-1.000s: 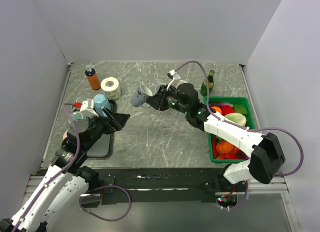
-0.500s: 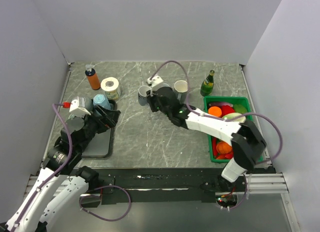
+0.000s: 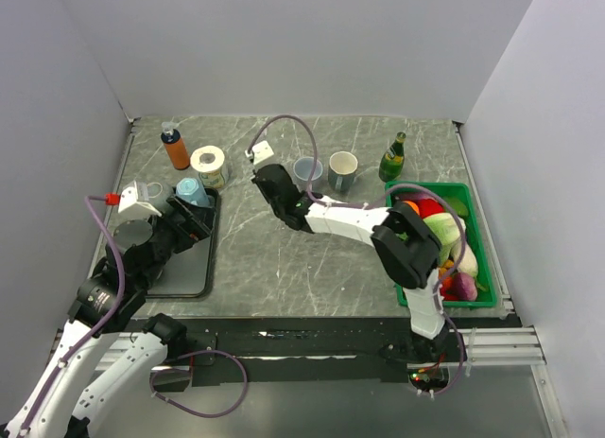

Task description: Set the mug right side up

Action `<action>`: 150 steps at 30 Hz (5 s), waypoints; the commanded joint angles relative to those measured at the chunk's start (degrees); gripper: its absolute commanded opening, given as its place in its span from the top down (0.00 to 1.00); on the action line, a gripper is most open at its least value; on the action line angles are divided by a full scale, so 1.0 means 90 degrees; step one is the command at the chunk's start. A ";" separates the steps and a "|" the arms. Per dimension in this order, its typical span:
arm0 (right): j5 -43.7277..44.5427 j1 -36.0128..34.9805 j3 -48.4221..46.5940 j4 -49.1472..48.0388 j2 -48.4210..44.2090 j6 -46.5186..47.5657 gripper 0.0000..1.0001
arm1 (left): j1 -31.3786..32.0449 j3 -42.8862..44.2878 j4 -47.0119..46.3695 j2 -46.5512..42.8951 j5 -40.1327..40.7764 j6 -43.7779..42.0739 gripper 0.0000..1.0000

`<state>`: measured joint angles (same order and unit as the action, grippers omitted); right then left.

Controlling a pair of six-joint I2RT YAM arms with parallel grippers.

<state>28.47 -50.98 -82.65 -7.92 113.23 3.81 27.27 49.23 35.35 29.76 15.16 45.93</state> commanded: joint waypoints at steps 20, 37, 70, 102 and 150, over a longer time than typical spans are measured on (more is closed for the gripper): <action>0.0470 0.0293 -0.1187 0.0137 0.1100 -0.0355 0.98 | 0.0017 0.0008 -0.0012 0.0209 -0.0122 0.0141 0.04; 0.0021 0.0440 -0.1510 0.0996 0.1198 -0.0736 0.75 | 0.0017 -0.0011 -0.0188 0.0375 -0.0239 0.0131 0.04; -0.0605 0.0430 -0.1100 0.2461 -0.0880 -0.1624 0.00 | 0.0017 -0.0245 -0.0100 0.1126 0.0239 0.0394 0.04; -0.2284 0.0430 0.1898 0.3087 -0.4231 -0.2895 0.04 | -0.1526 0.1630 -0.0978 0.6957 0.1031 -0.0865 0.05; -0.3387 0.0411 0.2318 0.2628 -0.4251 -0.3441 0.09 | -0.0413 0.1805 0.0047 0.5006 0.1969 -0.0123 0.99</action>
<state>0.40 -47.20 -61.54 19.03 75.81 -26.15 21.85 61.45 36.29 84.47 31.16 41.95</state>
